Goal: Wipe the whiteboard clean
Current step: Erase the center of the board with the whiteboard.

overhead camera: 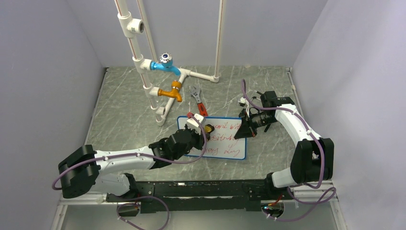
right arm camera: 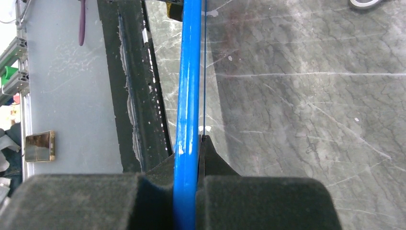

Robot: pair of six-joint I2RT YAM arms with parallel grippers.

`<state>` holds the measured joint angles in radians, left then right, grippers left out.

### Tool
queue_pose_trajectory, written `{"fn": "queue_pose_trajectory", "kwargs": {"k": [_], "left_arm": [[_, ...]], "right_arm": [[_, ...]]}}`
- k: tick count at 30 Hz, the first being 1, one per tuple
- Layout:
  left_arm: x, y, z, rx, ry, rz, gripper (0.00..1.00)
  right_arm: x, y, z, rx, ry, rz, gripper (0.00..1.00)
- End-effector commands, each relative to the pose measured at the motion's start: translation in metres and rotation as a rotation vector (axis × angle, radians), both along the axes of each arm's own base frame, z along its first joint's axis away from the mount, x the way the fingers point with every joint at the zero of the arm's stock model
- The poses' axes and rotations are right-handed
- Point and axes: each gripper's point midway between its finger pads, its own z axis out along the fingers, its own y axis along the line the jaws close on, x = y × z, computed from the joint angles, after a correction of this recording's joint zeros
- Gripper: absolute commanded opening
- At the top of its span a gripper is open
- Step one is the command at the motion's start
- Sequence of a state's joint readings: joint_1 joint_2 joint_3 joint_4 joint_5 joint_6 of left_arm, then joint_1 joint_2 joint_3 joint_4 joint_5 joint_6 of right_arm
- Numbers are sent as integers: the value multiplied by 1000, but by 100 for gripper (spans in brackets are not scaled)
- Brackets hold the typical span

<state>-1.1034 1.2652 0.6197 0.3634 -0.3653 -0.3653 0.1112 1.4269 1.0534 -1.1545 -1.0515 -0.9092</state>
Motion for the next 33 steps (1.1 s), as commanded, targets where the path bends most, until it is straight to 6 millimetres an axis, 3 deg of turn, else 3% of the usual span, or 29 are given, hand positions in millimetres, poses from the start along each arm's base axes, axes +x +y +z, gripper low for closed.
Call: {"fn": "queue_pose_trajectory", "kwargs": {"k": [1,7,14,19,27,30,33], "left_arm": [[22,16,19,-12,-62,113,0],[39,47,26,-25,-44,201,0],[42,62,21,12,-21,279,0],[33,48,16,1,-20,187,0],[11,2,12,72,-63,45,0],[14,-1,9,112,-65,73,0],[21,10,9,124,-73,143,0]], "right_arm": [[-13,6,6,30,-19,60,0],[-14,6,6,30,-18,62,0],[-14,6,6,30,-22,62,0],[-13,6,6,30,-18,62,0],[-14,6,6,31,-16,64,0],[-14,6,6,30,-17,63,0],[-14,6,6,31,-15,63,0]]}}
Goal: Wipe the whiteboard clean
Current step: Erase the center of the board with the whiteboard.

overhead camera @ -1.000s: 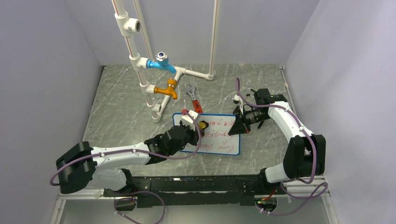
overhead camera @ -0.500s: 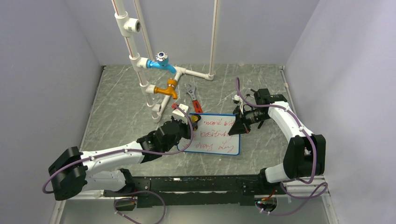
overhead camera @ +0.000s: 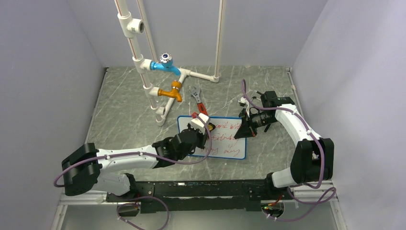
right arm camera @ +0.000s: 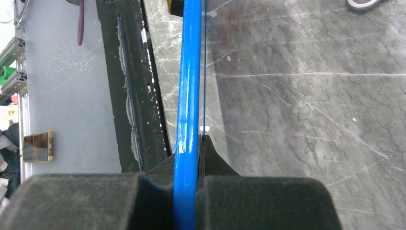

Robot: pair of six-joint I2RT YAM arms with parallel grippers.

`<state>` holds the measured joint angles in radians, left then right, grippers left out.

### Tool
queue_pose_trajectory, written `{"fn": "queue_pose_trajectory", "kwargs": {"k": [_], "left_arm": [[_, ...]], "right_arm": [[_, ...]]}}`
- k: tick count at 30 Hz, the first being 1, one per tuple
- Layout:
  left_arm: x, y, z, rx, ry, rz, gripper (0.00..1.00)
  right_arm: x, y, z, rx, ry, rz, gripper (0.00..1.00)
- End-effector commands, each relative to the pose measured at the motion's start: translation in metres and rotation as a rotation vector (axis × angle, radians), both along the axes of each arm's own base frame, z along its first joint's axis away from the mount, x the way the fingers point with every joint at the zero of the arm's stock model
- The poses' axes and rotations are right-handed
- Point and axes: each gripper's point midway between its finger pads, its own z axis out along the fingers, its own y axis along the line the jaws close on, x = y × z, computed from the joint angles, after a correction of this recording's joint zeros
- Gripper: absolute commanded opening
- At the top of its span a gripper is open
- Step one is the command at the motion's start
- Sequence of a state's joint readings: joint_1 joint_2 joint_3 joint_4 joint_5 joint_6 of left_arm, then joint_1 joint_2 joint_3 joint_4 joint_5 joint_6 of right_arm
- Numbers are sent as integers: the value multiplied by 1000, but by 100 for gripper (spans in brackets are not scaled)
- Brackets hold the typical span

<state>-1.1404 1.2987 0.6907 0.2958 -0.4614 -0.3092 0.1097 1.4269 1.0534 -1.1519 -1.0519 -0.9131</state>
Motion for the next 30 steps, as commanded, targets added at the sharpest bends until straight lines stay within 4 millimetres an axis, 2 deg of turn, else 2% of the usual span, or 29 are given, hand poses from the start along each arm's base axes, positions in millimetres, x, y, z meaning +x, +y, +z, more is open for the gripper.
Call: {"fn": "queue_pose_trajectory", "kwargs": {"k": [1,6,10,13,18,22,27,30], "left_arm": [[19,18,4,47,-37,131,0],[29,43,12,61,-52,215,0],[33,53,12,51,-29,225,0],[28,48,8,40,-10,182,0],[13,27,4,-24,10,57,0],[7,16,12,-54,4,18,0],[5,13,25,-72,-3,8,0],[7,14,25,-80,-2,25,0]], "right_arm": [[-15,6,6,29,-9,63,0],[-15,6,6,31,-8,65,0],[-15,6,5,28,-9,63,0],[-13,5,3,18,-8,60,0],[-10,4,0,0,-15,48,0],[-8,2,-2,-17,-30,34,0],[-6,1,-2,-27,-44,24,0],[-5,1,-2,-27,-46,23,0]]}}
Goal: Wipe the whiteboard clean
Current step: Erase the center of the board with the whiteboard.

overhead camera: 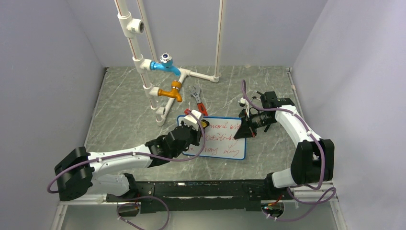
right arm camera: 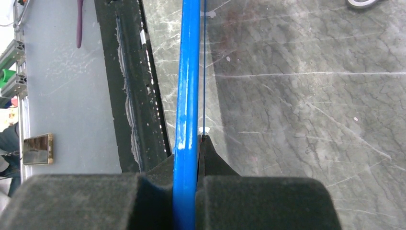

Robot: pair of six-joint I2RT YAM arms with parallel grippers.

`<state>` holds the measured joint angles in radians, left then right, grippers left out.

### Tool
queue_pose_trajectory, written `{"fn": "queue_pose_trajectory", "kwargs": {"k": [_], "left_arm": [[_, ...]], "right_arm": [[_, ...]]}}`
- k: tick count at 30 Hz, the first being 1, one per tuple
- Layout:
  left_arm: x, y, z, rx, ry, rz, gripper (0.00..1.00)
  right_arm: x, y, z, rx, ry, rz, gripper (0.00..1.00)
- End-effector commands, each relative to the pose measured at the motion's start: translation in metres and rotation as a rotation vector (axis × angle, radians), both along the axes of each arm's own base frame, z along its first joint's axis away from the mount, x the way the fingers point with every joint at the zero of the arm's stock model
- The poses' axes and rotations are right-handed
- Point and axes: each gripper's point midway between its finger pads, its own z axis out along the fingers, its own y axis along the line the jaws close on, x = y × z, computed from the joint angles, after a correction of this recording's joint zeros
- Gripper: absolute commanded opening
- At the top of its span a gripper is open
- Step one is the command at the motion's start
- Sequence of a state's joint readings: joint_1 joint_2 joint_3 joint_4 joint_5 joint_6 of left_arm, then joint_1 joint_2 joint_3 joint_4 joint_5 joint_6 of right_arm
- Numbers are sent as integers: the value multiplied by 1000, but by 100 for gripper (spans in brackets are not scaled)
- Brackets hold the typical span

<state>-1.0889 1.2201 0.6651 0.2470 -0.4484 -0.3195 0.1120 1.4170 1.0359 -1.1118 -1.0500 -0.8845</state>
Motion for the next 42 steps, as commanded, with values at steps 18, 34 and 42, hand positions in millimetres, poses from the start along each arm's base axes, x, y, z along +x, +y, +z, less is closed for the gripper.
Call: {"fn": "queue_pose_trajectory", "kwargs": {"k": [18,34,42], "left_arm": [[12,18,27,-138,18,26,0],[7,12,4,-39,-11,200,0],[11,51,-1,26,-13,310,0]], "right_arm": [[-7,1,3,-28,-55,27,0],[-11,2,7,-15,-59,40,0],[-11,2,10,-14,-77,37,0]]}}
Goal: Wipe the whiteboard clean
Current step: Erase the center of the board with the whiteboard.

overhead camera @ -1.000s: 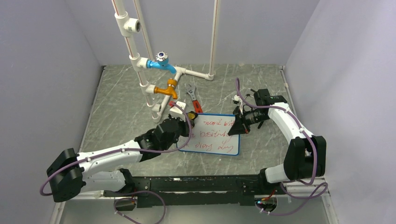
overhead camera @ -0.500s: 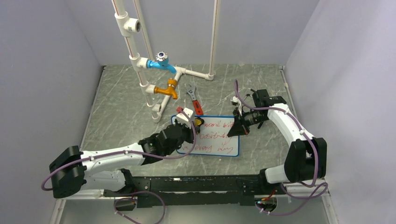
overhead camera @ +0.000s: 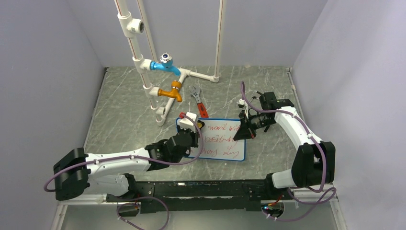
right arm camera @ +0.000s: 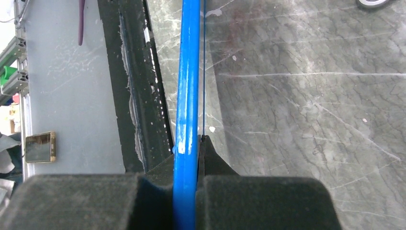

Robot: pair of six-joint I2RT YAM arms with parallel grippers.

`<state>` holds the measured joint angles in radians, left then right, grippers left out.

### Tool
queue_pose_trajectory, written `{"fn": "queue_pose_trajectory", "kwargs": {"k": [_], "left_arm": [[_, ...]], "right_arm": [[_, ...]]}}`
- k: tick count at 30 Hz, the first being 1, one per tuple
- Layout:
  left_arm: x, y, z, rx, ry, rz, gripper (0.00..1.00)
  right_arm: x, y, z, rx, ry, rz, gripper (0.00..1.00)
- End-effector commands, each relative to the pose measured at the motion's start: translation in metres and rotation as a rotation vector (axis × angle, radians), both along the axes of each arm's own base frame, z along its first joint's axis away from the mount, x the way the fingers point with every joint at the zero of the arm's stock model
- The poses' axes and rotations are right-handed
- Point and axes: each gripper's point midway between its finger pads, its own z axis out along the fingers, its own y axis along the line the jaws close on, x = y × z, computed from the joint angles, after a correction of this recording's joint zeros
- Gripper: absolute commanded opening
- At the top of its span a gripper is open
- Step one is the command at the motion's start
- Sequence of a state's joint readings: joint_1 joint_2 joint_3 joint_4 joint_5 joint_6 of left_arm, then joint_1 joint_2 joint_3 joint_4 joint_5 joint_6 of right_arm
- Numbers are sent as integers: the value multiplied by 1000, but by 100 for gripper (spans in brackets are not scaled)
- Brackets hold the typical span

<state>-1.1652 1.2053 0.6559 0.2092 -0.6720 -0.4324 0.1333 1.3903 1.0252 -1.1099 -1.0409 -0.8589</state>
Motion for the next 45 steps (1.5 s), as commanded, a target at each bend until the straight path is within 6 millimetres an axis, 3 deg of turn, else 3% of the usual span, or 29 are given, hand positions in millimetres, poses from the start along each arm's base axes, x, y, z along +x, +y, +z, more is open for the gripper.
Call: {"fn": "queue_pose_trajectory", "kwargs": {"k": [1,4,10,13,16,21,25,32,40,45], "left_arm": [[16,34,0,58,-10,129,0],[14,18,1,59,8,64,0],[-7,-39,14,33,-28,-163,0],[-11,-51,12,56,-40,-193,0],[-7,-46,4,84,-38,-156,0],[12,-2,1,102,-36,17,0],[18,12,4,70,-29,39,0],[11,-3,2,51,2,-33,0],[-13,-49,14,-8,-28,-187,0],[-4,-42,10,-2,-51,-133,0]], "right_arm": [[-4,-1,8,-8,-84,27,0],[-4,-1,9,-7,-90,26,0],[-4,-1,9,-4,-85,32,0],[-5,-1,9,-5,-87,30,0],[-5,-2,8,-10,-87,29,0],[-3,-3,6,-20,-87,21,0],[-3,-3,5,-18,-85,22,0],[-4,-3,6,-14,-86,25,0],[-5,-2,5,-13,-78,28,0],[-4,-3,6,-14,-82,25,0]]}}
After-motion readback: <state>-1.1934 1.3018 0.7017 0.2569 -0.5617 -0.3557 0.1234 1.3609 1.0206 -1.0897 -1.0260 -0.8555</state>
